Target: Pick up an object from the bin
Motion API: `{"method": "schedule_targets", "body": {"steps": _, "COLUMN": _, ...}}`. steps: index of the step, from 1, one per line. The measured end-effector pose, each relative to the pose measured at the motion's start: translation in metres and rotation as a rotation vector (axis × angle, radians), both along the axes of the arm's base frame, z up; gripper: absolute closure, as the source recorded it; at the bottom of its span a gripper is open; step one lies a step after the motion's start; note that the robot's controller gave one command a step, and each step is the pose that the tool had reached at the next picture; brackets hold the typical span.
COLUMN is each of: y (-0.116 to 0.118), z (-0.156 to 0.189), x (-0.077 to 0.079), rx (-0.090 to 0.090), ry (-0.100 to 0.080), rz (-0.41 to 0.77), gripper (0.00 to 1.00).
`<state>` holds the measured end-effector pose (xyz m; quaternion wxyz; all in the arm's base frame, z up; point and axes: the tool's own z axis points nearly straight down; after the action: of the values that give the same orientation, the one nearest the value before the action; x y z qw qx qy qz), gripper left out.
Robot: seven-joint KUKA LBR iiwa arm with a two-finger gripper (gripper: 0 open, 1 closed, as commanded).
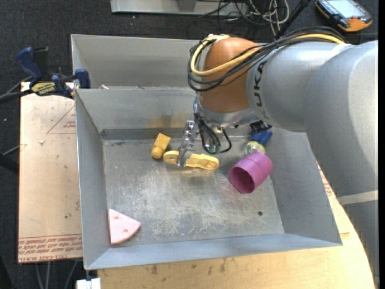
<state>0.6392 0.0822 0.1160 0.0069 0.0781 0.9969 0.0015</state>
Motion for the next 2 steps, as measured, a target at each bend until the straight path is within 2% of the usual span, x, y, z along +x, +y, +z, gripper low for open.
{"method": "schedule_targets", "body": {"steps": 1, "y": -0.001, "z": 0.008, "x": -0.007, "rx": -0.002, "ry": 0.023, "rz": 0.000, "gripper": 1.00}}
{"method": "schedule_targets", "body": {"steps": 2, "y": -0.001, "z": 0.019, "x": 0.004, "rx": -0.001, "ry": -0.001, "rz": 0.061, "gripper": 1.00}}
